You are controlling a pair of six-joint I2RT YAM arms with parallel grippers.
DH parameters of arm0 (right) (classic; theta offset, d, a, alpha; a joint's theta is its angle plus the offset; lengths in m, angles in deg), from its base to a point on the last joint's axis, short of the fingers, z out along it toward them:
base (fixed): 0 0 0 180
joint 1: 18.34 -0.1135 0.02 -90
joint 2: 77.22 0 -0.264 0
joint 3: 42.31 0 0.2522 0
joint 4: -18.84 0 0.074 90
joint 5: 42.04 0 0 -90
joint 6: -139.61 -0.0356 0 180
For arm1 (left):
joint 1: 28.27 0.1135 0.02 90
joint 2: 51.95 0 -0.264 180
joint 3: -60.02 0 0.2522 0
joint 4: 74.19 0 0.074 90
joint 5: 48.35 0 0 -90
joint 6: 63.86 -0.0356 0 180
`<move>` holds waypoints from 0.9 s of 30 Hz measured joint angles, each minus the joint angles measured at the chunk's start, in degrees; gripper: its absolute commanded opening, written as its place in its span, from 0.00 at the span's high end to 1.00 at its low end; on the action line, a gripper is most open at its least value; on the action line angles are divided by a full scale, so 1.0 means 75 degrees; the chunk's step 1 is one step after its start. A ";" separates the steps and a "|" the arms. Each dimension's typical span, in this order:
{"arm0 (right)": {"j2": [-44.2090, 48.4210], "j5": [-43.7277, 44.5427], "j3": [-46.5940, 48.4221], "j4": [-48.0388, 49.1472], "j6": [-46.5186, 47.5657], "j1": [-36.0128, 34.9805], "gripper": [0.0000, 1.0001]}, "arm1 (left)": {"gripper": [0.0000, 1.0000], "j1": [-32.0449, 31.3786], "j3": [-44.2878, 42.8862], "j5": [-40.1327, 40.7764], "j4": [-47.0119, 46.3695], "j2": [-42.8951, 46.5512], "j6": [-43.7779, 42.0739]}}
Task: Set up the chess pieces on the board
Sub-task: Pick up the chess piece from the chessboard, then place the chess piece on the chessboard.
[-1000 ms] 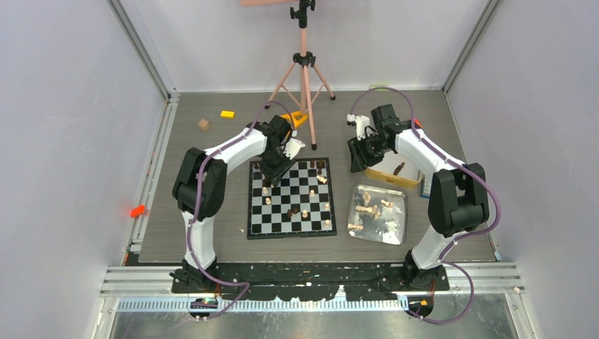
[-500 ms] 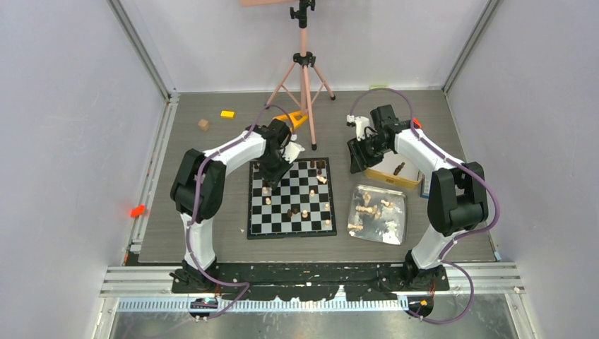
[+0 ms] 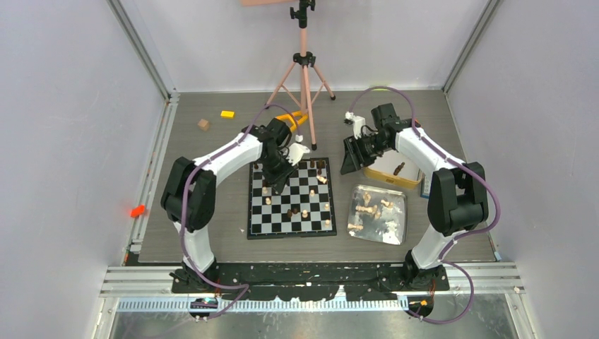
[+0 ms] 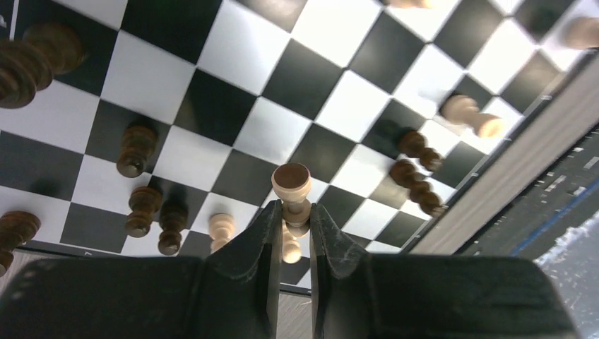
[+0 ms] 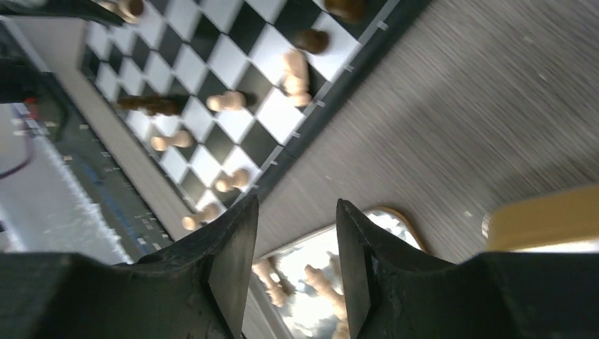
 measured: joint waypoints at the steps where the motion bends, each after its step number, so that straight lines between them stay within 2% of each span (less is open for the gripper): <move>1: 0.0000 -0.0280 0.0044 0.0009 -0.0035 -0.0003 0.48 | 0.96 -0.0020 -0.0009 -0.0163 -0.0003 0.0111 -0.0023; 8: 0.0000 -0.2218 0.0128 0.0836 -0.1256 -0.0038 0.42 | 0.95 -0.0201 -0.0391 -0.1198 -0.0093 0.0606 -0.0026; 13: -0.0140 -0.3124 0.0128 0.1784 -0.2428 -0.0239 0.40 | 0.95 -0.0478 -0.0542 -0.1580 -0.0353 0.0874 0.0096; 20: -0.0635 -0.3602 0.0128 0.2600 -0.3488 -0.0880 0.40 | 0.95 -0.0790 -0.0656 -0.1609 -0.0516 0.0927 0.0160; 27: -0.0915 -0.3829 0.0125 0.2932 -0.4025 -0.1230 0.45 | 0.95 -0.0799 -0.0656 -0.1504 -0.0557 0.0944 0.0277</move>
